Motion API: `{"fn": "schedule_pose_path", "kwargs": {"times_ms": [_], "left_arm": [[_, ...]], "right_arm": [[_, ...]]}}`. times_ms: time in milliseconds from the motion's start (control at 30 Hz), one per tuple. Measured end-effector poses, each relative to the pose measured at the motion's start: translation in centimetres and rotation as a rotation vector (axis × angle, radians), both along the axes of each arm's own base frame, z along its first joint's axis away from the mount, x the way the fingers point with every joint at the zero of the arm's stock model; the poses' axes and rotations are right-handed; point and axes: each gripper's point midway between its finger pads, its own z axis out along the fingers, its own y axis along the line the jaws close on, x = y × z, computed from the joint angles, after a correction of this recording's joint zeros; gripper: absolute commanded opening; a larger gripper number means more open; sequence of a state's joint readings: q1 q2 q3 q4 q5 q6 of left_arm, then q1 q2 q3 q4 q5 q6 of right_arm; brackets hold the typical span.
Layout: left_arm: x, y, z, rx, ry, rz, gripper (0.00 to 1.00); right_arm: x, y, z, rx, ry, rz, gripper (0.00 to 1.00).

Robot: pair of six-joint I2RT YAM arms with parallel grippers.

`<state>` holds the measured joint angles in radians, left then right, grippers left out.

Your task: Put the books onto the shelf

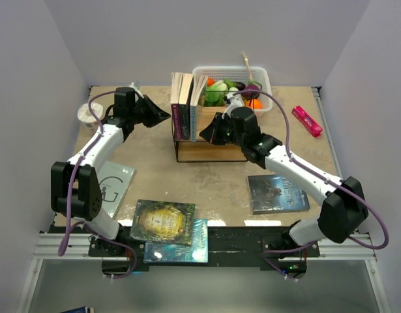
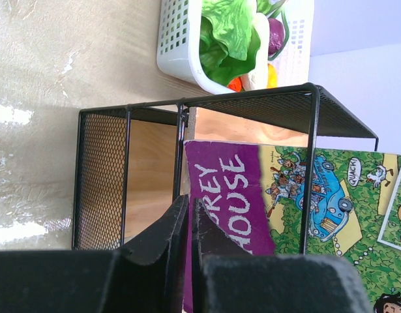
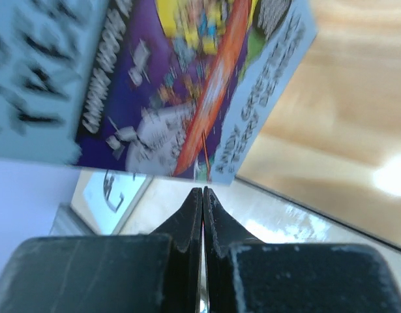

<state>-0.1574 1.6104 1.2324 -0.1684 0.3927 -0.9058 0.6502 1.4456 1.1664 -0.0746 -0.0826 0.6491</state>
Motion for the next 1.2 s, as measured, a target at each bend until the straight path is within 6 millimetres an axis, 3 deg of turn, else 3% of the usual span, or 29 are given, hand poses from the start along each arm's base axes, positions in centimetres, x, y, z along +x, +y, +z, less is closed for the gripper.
{"fn": "schedule_pose_path", "kwargs": {"times_ms": [167,533,700,1200], "left_arm": [[0.0,0.0,-0.1,0.001,0.003,0.000,0.11],[-0.1,0.0,-0.1,0.001,0.007,0.001,0.11],[-0.2,0.0,-0.2,0.002,0.010,0.001,0.11],[-0.4,0.1,0.2,0.001,0.003,0.001,0.11]], "right_arm": [[-1.7,0.9,-2.7,0.031,0.085,0.059,0.00],[-1.0,3.1,-2.3,0.078,0.091,0.112,0.00],[-0.7,3.4,-2.9,0.070,0.103,0.111,0.00],[-0.3,3.8,-1.9,0.077,0.088,0.118,0.00]]}}
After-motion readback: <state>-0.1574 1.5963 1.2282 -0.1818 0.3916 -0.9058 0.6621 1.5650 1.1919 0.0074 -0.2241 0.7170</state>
